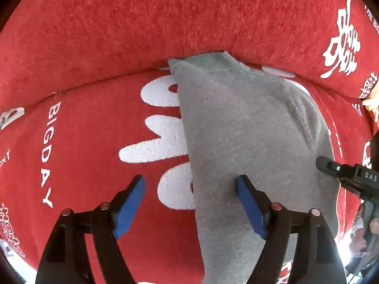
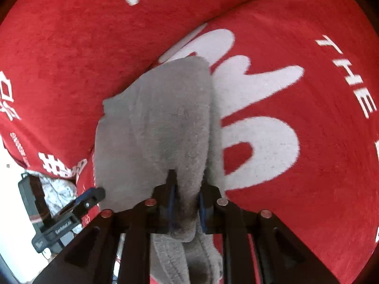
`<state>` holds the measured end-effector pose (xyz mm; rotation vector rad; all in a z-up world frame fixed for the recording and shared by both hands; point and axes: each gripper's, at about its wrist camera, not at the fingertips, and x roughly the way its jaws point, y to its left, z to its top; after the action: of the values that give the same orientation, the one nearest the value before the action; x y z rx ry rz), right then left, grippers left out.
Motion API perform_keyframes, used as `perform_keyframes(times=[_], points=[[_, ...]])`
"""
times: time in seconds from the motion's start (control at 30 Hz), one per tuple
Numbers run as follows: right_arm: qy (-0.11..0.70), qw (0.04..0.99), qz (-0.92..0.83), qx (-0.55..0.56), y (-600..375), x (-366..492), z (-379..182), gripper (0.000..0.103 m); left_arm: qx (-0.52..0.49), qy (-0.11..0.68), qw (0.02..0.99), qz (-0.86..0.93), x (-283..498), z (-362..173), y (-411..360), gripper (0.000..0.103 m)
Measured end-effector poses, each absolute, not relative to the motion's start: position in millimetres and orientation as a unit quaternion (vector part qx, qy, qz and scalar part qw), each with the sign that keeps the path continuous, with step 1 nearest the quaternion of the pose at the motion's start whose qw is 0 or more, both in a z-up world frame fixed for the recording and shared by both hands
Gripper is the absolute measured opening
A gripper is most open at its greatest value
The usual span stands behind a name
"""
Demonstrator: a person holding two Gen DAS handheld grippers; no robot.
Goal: Fold small clothes
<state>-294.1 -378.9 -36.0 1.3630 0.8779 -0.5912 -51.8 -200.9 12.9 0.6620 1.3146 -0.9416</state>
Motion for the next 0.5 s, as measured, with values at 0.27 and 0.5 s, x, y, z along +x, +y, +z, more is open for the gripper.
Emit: perform_keyframes(times=[0.27, 0.5], points=[[0.404, 0.644, -0.278, 0.587, -372, -324, -12, 0.041, 0.295, 0.582, 0.629, -0.423, -51, 34, -190, 0.080], [0.391, 0.676, -0.266, 0.566, -334, -343, 26, 0.028, 0.326, 0.586, 0.599, -0.438, -85, 25, -168, 0.080]])
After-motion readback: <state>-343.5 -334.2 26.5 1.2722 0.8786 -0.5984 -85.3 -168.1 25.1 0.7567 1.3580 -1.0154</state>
